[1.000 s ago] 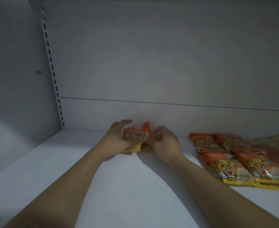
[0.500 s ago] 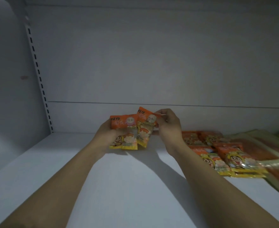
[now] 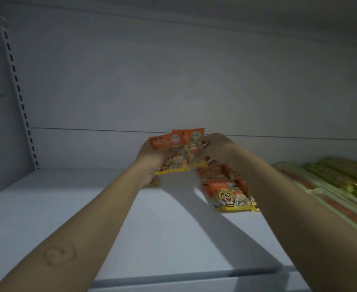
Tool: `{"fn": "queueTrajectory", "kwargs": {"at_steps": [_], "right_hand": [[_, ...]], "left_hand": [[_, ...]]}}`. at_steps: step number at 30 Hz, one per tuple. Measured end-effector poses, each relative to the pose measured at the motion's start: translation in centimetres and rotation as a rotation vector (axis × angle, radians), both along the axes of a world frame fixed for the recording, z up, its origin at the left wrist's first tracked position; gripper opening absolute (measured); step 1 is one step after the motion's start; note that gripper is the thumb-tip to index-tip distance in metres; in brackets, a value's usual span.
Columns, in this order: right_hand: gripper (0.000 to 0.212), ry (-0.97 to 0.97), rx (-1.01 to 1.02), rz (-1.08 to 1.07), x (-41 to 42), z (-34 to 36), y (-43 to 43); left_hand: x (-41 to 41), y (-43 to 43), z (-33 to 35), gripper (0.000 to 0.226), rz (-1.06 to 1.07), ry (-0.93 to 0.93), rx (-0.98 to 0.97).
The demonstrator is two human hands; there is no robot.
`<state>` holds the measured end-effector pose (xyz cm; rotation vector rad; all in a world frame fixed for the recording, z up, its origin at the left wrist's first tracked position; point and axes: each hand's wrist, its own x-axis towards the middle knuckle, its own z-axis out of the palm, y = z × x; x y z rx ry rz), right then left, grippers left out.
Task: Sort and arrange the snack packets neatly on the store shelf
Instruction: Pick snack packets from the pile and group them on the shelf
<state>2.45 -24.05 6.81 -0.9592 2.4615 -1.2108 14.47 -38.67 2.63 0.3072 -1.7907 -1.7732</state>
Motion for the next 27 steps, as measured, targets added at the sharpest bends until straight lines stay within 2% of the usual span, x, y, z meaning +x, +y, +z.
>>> {"fn": "queueTrajectory", "kwargs": {"at_steps": [3, 5, 8, 11, 12, 14, 16, 18, 23, 27], "right_hand": [[0.039, 0.031, -0.021, -0.189, -3.1, 0.1, 1.5], [0.039, 0.125, 0.053, -0.252, -5.1, -0.5, 2.2], [0.034, 0.155, 0.151, -0.214, -7.2, -2.1, 2.8], [0.067, 0.206, 0.256, -0.181, -8.2, -3.0, 3.1], [0.072, 0.243, 0.271, -0.165, -8.5, -3.2, 3.2], [0.064, 0.294, 0.297, -0.146, -8.7, -3.5, 3.2], [0.039, 0.364, 0.377, -0.133, -8.8, -3.9, 3.1], [0.024, 0.438, 0.474, -0.139, -8.5, -4.0, 2.9], [0.021, 0.594, 0.669, -0.159, -7.2, -3.7, 2.3], [0.020, 0.645, 0.733, -0.160, -6.5, -3.5, 2.4]], "left_hand": [[-2.6, 1.7, 0.2, 0.017, 0.003, -0.003, -0.012], [-4.1, 2.6, -0.3, 0.019, -0.051, -0.058, 0.028], [-5.1, 2.7, -1.6, 0.028, -0.108, -0.203, 0.198], [-5.6, 1.3, -2.5, 0.012, -0.080, -0.234, 0.295], [-5.6, 0.8, -2.5, 0.010, -0.077, -0.230, 0.311], [-5.5, 0.2, -2.3, 0.013, -0.087, -0.214, 0.311], [-5.6, 0.3, -2.1, 0.014, -0.094, -0.206, 0.272], [-5.7, 0.9, -2.0, 0.021, -0.088, -0.228, 0.213], [-5.7, 2.6, -2.4, 0.017, -0.077, -0.280, 0.100], [-5.5, 2.6, -2.3, 0.032, -0.034, -0.256, 0.053]]}}
